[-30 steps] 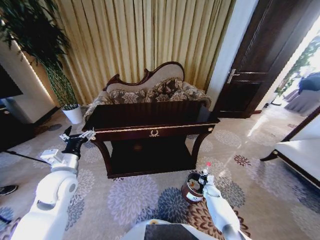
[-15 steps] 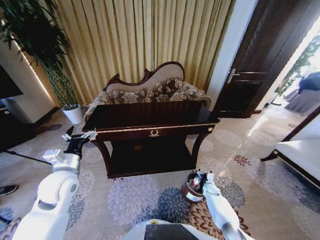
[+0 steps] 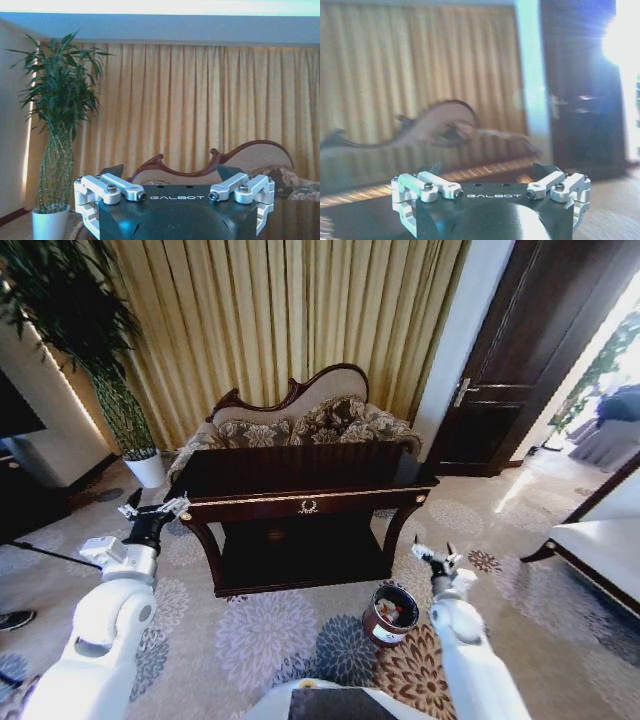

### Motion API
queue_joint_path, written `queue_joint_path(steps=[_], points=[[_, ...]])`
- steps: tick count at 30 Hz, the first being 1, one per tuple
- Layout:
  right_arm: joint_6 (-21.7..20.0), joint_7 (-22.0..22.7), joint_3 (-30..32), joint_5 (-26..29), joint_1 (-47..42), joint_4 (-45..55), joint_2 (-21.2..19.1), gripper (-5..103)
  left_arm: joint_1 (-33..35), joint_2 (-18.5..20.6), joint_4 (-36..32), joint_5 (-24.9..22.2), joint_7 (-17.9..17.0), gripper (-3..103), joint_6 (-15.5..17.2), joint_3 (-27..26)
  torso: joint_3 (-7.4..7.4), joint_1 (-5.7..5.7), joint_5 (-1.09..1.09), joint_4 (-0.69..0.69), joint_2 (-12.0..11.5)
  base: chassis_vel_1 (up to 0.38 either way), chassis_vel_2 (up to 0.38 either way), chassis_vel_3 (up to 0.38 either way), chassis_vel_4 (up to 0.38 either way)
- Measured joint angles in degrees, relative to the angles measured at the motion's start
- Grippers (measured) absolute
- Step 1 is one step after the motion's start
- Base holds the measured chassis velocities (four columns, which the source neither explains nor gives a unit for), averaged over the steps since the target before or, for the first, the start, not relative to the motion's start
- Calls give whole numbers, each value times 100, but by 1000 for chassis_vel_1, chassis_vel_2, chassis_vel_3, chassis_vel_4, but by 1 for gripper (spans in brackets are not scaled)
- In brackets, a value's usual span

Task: Move to the front of the table and place the trash on the table into the trash bin.

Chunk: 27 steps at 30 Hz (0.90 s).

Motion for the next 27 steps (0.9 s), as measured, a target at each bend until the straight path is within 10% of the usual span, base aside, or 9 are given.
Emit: queue_joint_path(steps=[11,27], points=[[-606,-1,-341,-48,-748,1878,-36,100,124,-31,-240,17,33,100,-8,-92,0,0,3,1,0,0,0,0,0],[-464,-1,-325,-373,-1060,1991,52,100,126,12,-309,-3,113,100,-59,-103,1,1,4,1,-1,92,-87,-92,82]])
